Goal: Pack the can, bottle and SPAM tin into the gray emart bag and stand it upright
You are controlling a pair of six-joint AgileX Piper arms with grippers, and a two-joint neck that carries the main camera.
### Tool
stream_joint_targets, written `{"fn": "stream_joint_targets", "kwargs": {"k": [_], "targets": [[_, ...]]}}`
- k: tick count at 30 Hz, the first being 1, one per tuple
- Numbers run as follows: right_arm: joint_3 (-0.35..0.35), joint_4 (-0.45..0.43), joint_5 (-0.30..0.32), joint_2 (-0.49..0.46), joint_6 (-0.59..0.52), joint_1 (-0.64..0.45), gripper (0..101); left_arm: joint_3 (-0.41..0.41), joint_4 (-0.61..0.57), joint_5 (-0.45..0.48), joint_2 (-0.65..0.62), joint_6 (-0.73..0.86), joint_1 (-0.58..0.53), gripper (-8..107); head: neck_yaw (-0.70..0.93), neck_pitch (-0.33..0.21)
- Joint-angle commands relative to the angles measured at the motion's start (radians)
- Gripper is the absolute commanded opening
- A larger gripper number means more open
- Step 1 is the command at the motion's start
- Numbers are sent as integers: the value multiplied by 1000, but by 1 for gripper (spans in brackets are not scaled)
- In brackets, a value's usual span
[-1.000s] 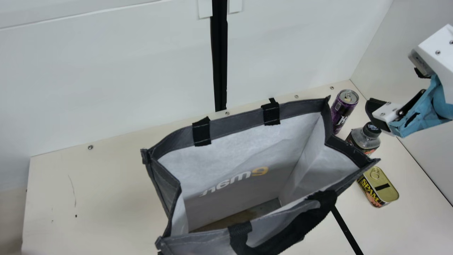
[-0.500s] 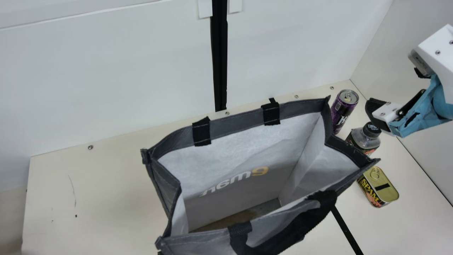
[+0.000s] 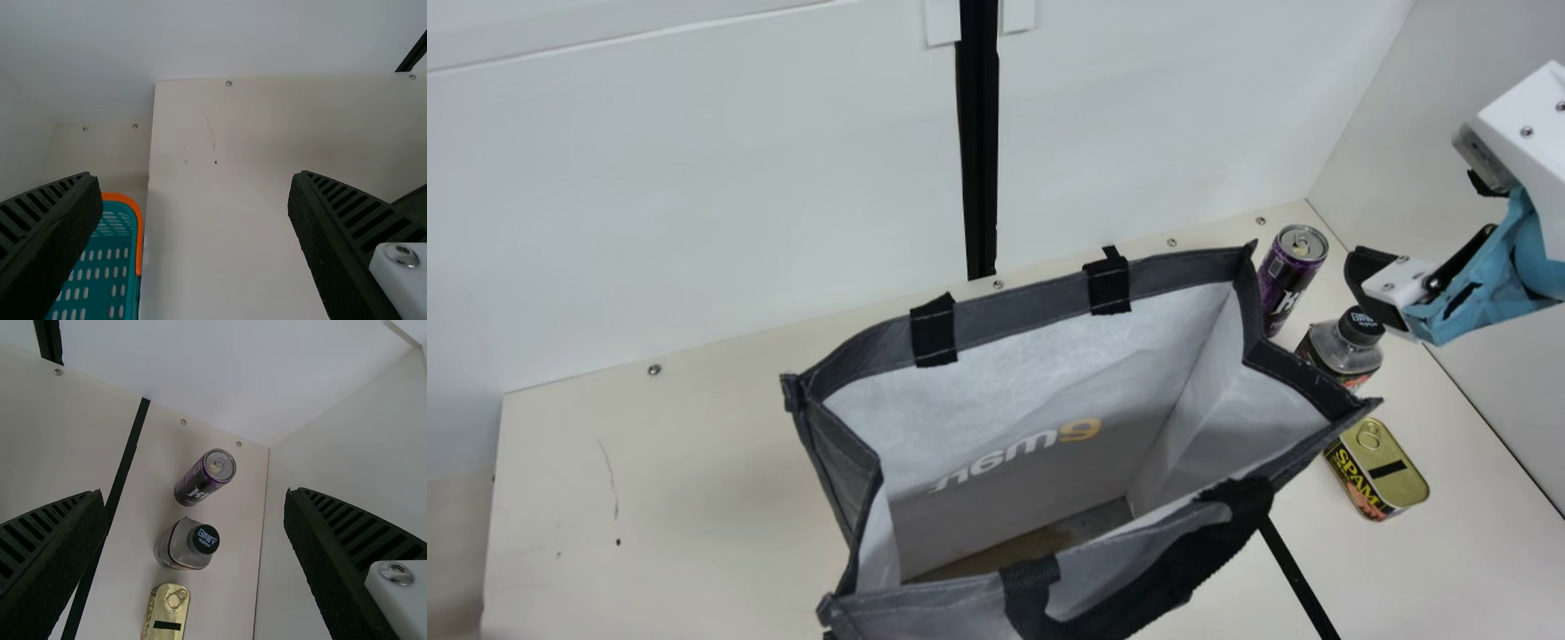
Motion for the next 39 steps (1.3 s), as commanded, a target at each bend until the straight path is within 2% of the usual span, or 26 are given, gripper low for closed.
{"fn": "stream_joint_targets", "kwargs": {"k": [1, 17, 39], "targets": [[0, 0, 0, 0, 0, 0, 95, -12, 5, -10, 15, -6, -22, 90, -2, -23], [0, 0, 0, 0, 0, 0, 95, -137, 38, -63, 147, -55, -152, 90, -2, -23], [0, 0, 0, 0, 0, 0, 95, -315, -88, -90, 299, 61, -156, 90, -2, -23]]}}
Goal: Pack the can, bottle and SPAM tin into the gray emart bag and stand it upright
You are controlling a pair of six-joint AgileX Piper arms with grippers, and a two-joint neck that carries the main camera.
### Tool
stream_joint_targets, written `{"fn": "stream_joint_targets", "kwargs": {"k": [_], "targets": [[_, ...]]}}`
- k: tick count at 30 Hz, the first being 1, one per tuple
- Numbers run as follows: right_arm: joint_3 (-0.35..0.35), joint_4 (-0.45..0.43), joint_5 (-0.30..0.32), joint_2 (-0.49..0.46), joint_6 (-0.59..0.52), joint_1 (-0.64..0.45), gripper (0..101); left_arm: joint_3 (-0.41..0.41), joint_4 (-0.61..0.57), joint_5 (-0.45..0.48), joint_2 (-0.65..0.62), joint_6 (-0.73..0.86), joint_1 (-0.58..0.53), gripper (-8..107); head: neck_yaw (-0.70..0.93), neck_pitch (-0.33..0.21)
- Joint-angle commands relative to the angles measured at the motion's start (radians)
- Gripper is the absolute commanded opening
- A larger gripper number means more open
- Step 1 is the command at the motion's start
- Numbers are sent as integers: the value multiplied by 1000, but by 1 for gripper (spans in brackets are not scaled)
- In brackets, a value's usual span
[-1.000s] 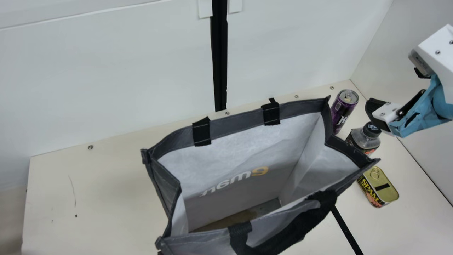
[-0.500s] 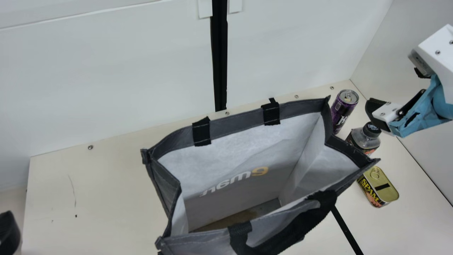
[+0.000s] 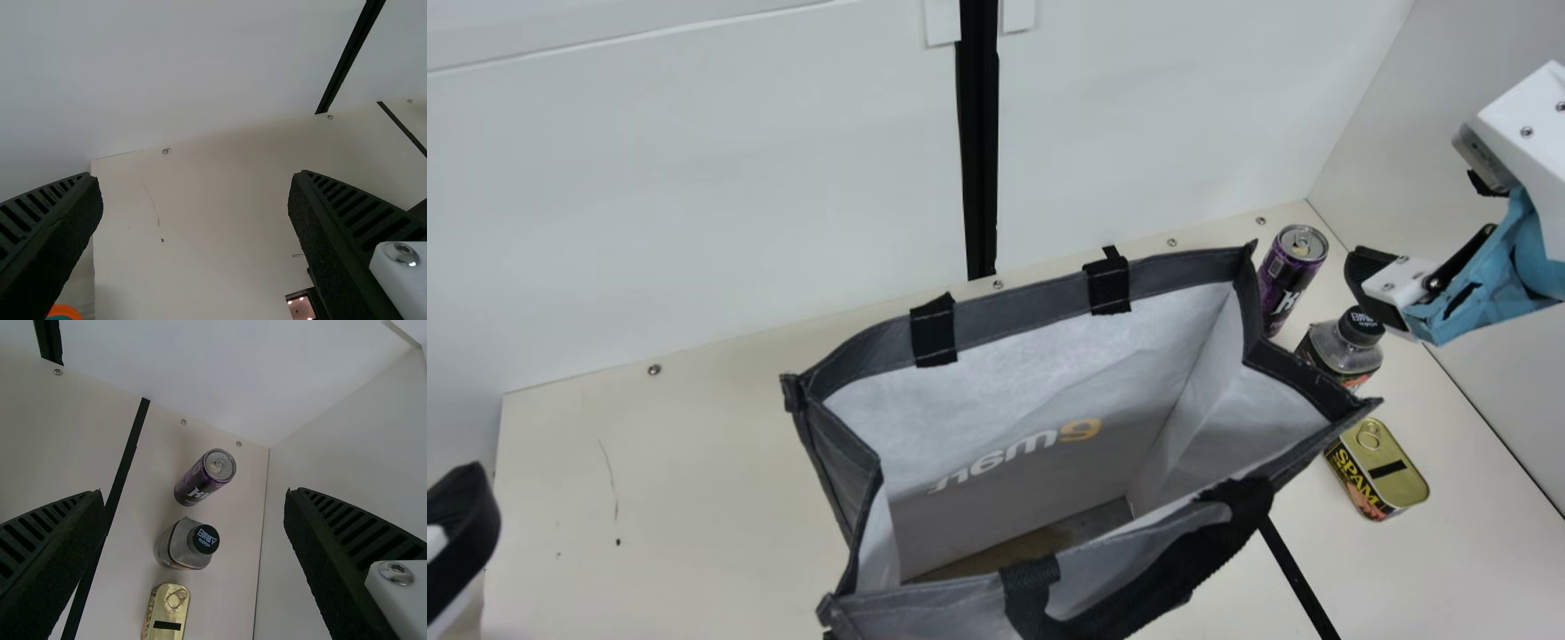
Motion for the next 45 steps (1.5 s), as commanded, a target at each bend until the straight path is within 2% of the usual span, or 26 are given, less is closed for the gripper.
{"fn": "stream_joint_targets", "kwargs": {"k": [1, 15, 32, 45], "targets": [[0, 0, 0, 0, 0, 0, 95, -19, -10, 1, 12, 10, -1, 90, -1, -23], [0, 0, 0, 0, 0, 0, 95, -175, -48, 25, 115, 66, -42, 90, -1, -23], [0, 0, 0, 0, 0, 0, 95, -430, 0, 53, 260, 63, -189, 90, -1, -23], [0, 0, 0, 0, 0, 0, 95, -561, -10, 90, 352, 118, -303, 90, -1, -23]]}}
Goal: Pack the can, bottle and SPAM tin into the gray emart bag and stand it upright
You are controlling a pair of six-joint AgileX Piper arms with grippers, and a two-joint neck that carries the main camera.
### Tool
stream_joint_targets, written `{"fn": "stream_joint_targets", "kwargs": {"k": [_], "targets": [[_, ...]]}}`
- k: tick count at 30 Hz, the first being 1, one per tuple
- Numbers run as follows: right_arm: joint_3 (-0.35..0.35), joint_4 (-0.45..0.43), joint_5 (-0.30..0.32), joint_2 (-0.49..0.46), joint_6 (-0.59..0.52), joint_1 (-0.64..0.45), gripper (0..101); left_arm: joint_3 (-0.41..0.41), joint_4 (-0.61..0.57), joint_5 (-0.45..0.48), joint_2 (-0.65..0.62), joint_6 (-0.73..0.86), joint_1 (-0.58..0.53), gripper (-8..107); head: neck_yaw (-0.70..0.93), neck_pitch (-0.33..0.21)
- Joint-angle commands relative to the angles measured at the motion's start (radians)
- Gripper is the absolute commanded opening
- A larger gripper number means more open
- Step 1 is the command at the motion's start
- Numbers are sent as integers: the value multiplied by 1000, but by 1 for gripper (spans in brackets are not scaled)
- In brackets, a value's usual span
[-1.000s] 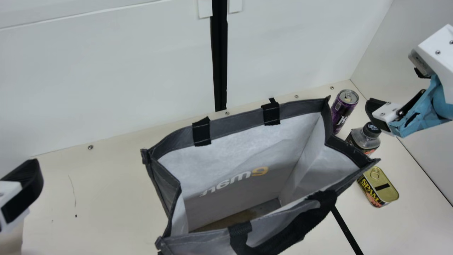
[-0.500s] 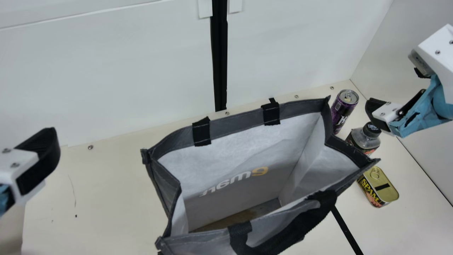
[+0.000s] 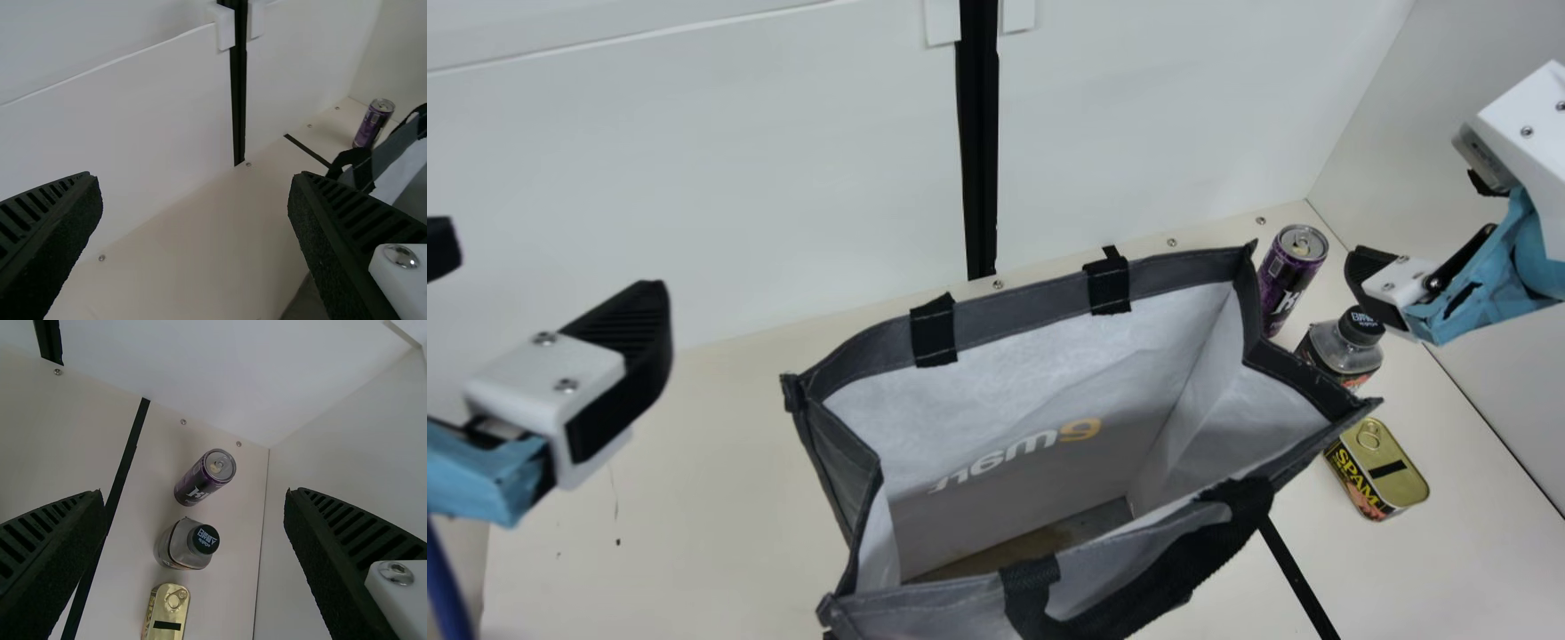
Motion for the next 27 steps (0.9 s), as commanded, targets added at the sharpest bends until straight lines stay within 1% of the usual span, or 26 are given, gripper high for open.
{"fn": "stream_joint_targets", "kwargs": {"k": [1, 14, 27], "targets": [[0, 0, 0, 0, 0, 0, 95, -17, -12, 4, 13, 19, -13, 90, -1, -23], [0, 0, 0, 0, 0, 0, 95, -114, -126, 64, 92, 126, -60, 90, -1, -23], [0, 0, 0, 0, 0, 0, 95, -124, -212, 64, 149, 189, -123, 90, -1, -23]]}}
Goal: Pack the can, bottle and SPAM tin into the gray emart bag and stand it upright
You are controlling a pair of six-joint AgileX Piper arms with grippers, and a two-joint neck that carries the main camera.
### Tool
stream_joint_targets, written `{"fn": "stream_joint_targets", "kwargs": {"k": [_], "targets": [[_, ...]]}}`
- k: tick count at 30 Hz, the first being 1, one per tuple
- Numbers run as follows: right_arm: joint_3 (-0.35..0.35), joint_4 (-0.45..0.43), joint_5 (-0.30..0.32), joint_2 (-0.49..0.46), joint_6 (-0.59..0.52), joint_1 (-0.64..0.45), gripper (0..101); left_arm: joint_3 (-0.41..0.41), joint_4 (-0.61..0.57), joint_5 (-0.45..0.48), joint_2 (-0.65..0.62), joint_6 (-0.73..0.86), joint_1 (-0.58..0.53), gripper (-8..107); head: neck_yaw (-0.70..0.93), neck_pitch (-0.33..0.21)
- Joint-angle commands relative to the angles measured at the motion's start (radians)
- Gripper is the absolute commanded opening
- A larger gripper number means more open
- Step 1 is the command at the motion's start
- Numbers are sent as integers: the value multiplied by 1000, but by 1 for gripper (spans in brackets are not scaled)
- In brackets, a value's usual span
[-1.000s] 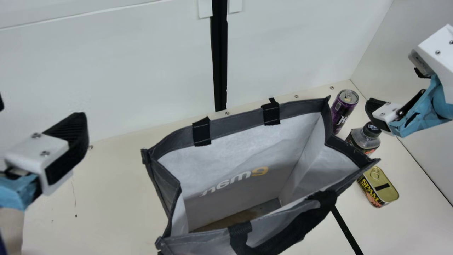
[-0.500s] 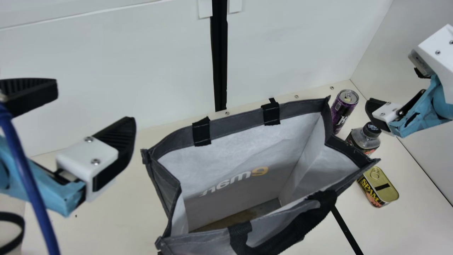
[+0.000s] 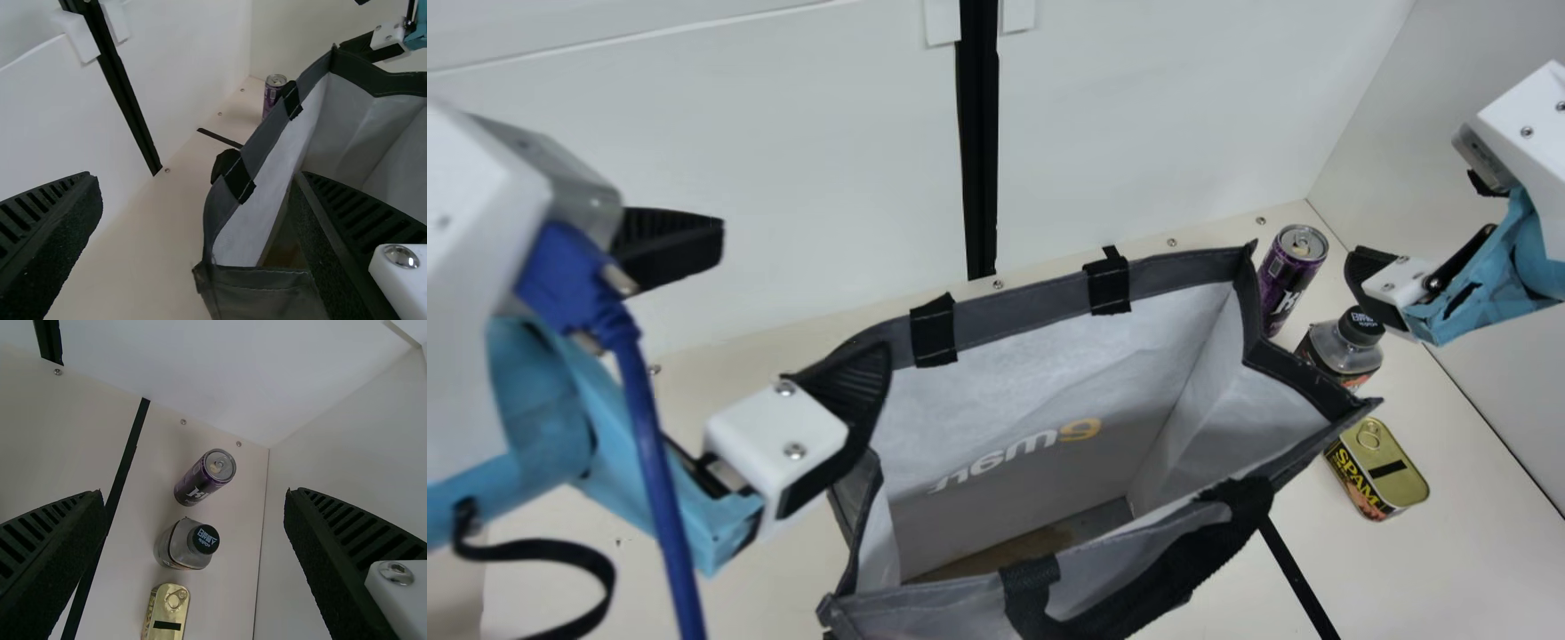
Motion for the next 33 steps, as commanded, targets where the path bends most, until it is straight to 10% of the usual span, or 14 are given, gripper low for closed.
{"fn": "stream_joint_targets", "kwargs": {"k": [1, 33], "targets": [[0, 0, 0, 0, 0, 0, 95, -8, -5, 1, 10, 4, -10, 90, -1, -23], [0, 0, 0, 0, 0, 0, 95, -147, -14, 1, 221, 69, -113, 90, -1, -23]]}}
